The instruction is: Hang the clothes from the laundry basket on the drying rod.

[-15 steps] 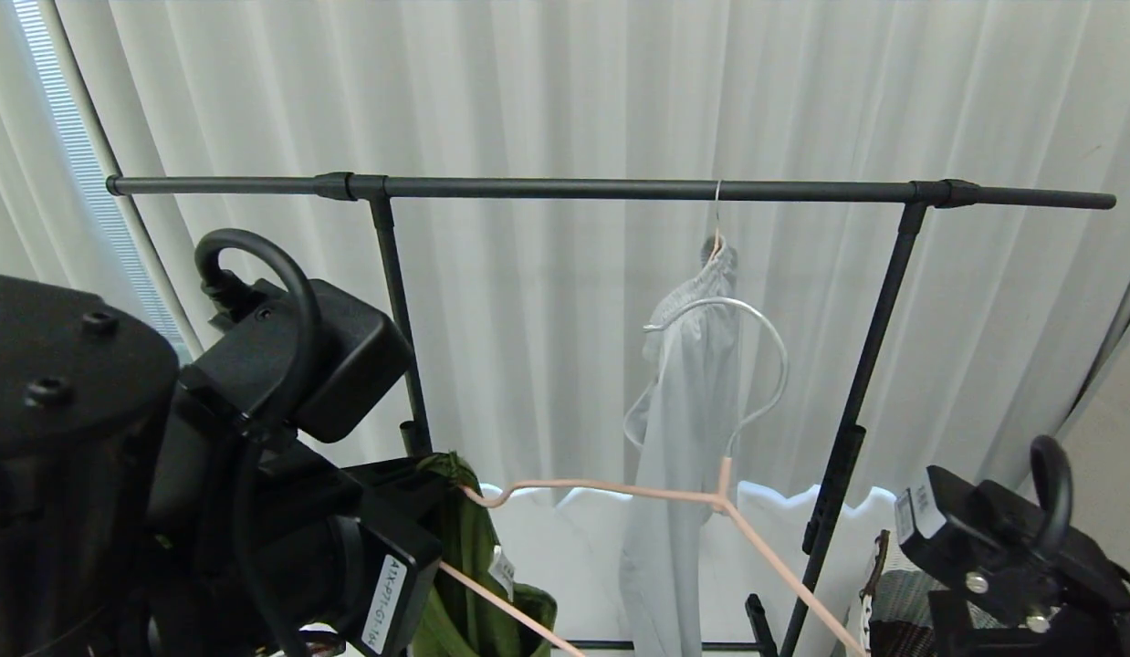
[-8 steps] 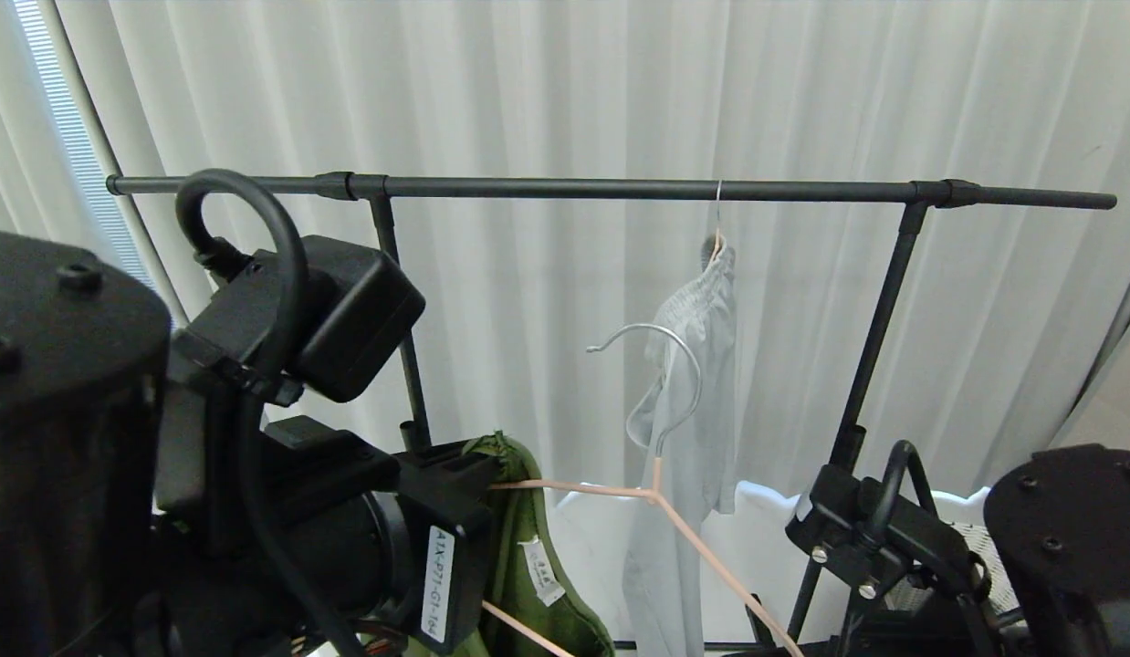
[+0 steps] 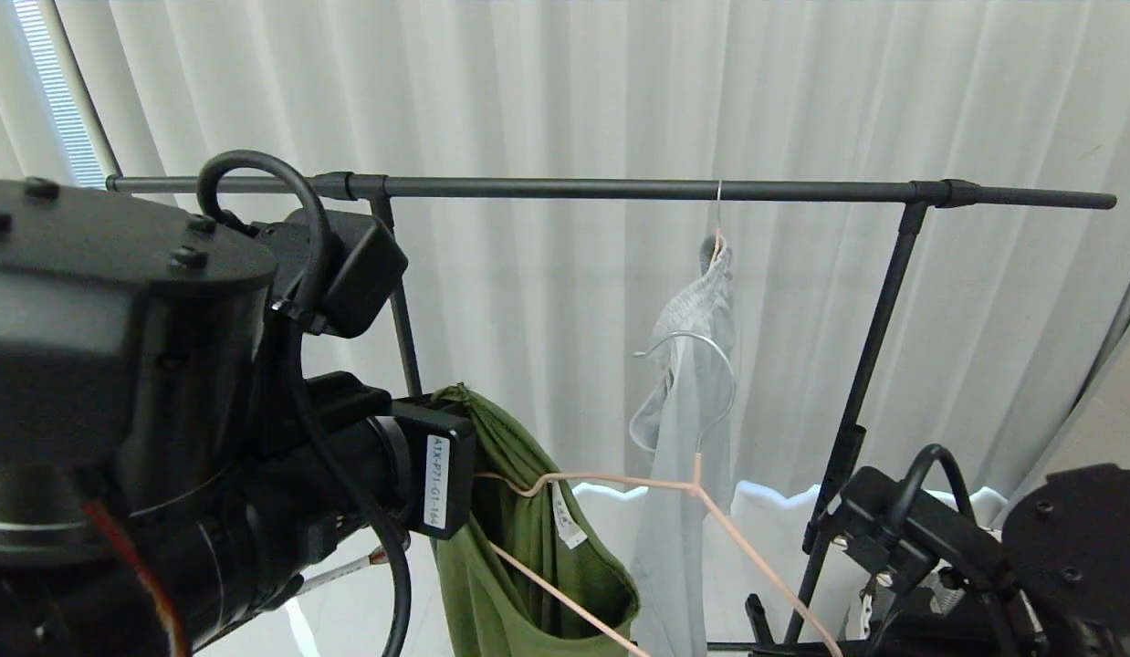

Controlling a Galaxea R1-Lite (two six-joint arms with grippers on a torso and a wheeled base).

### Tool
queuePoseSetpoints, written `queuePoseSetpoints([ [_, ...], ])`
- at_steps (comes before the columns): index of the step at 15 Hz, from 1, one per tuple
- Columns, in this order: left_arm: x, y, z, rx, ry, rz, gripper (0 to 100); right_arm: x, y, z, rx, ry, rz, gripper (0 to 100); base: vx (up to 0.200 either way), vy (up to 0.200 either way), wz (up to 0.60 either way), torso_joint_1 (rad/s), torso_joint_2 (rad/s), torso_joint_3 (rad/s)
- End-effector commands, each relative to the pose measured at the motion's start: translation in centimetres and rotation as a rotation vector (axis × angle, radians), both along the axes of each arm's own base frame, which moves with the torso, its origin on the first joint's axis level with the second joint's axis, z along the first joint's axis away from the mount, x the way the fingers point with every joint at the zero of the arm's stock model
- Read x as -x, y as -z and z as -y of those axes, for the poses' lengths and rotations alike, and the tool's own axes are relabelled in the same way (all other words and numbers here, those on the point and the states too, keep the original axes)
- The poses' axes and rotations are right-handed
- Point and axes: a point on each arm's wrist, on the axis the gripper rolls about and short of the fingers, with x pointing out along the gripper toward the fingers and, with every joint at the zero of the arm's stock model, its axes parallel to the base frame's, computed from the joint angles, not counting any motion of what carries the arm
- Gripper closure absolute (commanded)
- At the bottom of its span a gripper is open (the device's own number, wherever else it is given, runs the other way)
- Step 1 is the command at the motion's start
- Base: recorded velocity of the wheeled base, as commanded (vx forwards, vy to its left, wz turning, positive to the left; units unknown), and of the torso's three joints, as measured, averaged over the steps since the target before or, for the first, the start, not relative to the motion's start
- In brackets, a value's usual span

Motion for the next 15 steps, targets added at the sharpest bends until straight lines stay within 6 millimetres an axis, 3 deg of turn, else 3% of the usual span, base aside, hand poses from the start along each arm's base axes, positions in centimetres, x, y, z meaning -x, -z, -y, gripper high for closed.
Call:
queuePoseSetpoints([
  [1,-1.3,0.4,-0.6,-0.034,-0.059,-0.004,100,0.8,-1.4,1.8,-0.036,0.017,0.030,100,0.000,0.000,0.00,0.000,0.00,0.000],
  [4,-1.2,0.5,-0.4,-0.038,-0.050,-0.007,100,1.0,-1.8,2.7,-0.037,0.045,0.047,100,0.000,0.000,0.00,0.000,0.00,0.000],
  [10,-1.5,0.8,0.1,-0.068,-0.090,0.004,100,0.8,-1.7,2.7,-0.022,0.074,0.061,100,0.000,0.000,0.00,0.000,0.00,0.000],
  [15,0.5,0.4,2.1,-0.038,0.028,0.010,100,0.0,-1.3,1.5,-0.007,0.090,0.063,100,0.000,0.000,0.00,0.000,0.00,0.000],
])
